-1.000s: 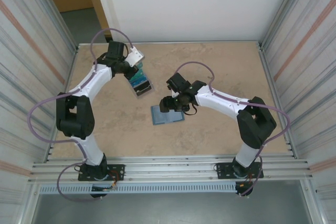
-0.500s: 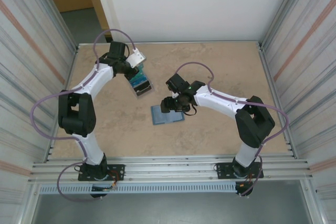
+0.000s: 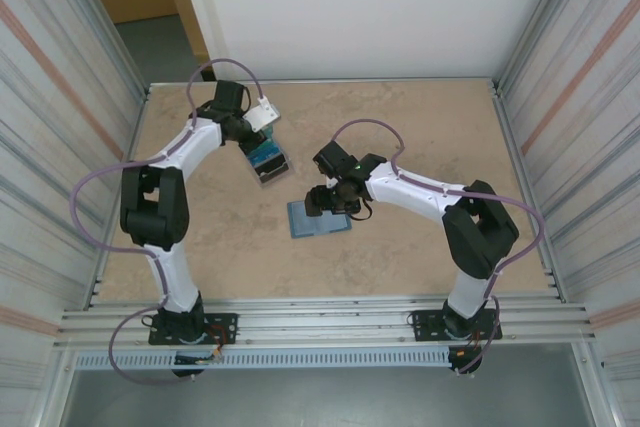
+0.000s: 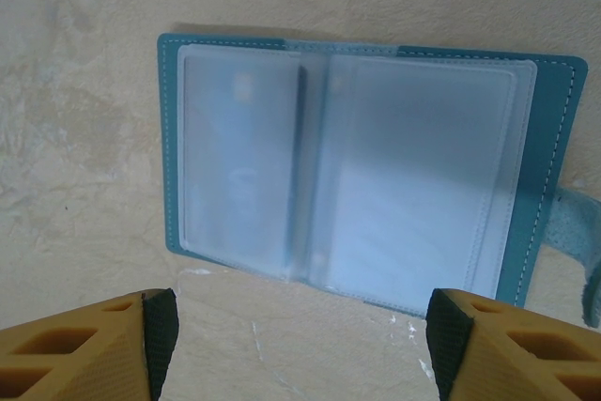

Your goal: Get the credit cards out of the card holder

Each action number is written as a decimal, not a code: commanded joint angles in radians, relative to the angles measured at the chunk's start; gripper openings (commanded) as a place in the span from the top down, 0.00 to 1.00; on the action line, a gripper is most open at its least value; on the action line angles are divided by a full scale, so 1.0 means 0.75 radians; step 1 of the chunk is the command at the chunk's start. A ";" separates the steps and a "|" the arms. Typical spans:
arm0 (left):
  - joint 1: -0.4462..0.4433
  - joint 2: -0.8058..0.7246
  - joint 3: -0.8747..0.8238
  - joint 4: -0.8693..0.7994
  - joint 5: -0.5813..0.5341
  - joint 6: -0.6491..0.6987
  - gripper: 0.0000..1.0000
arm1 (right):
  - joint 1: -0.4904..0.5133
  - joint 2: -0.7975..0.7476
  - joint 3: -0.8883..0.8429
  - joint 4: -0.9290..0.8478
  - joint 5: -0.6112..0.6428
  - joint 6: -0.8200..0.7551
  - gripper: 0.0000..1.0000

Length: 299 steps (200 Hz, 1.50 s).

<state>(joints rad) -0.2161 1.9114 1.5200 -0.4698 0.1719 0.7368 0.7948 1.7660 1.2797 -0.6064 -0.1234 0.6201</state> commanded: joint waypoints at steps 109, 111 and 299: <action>0.008 0.047 0.043 -0.025 0.016 0.087 1.00 | 0.010 -0.025 0.042 -0.061 0.054 0.036 0.28; 0.008 0.047 0.043 -0.027 0.014 0.088 1.00 | 0.009 -0.024 0.041 -0.061 0.054 0.036 0.28; 0.019 -0.046 -0.105 0.111 -0.059 0.048 0.72 | 0.013 -0.029 0.031 -0.055 0.049 0.026 0.28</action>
<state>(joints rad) -0.2085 1.9312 1.4654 -0.4221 0.1543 0.7815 0.7948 1.7660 1.2797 -0.6300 -0.1009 0.6205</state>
